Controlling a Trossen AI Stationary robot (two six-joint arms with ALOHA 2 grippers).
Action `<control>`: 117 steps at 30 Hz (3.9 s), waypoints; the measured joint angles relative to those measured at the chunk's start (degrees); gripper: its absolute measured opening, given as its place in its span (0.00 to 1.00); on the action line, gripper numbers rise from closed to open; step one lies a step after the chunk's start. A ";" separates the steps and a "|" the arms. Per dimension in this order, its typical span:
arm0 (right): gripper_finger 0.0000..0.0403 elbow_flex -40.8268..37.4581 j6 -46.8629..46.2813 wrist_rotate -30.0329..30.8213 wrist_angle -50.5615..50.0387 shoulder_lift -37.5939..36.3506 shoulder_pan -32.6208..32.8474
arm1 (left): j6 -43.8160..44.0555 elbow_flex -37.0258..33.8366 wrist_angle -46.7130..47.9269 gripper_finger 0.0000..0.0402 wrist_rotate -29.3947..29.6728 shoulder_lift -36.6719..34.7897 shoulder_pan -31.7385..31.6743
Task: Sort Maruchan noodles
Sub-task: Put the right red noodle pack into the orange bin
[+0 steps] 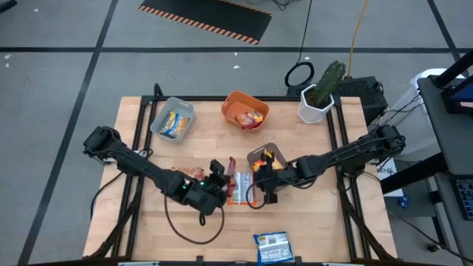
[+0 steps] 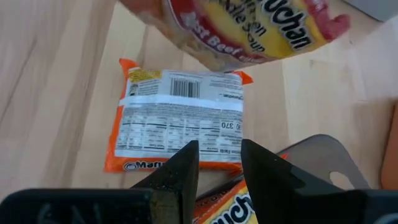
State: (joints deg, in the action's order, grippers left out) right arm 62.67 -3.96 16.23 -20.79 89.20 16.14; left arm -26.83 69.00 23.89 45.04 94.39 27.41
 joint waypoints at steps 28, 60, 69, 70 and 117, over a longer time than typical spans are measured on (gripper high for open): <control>0.29 0.00 13.85 -6.21 6.66 -0.01 -6.46 | 1.47 1.85 0.06 0.00 3.60 0.00 5.89; 0.67 1.08 2.37 -30.32 22.62 -0.10 -8.72 | 8.88 1.83 2.80 0.00 7.92 0.00 10.80; 0.70 2.51 4.47 -18.95 22.27 -0.08 -5.18 | 7.54 1.82 3.01 0.00 8.03 0.00 9.97; 0.70 2.51 4.59 -18.92 22.25 -0.08 -5.10 | 7.33 1.83 3.01 0.00 8.01 0.00 9.78; 0.31 -0.79 16.05 -28.22 21.08 0.22 -12.68 | 13.44 1.79 2.89 0.20 12.99 -0.02 5.18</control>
State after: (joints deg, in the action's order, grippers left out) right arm 61.89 12.09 -11.99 0.28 89.42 3.46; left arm -13.39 70.78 26.78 58.04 94.37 32.59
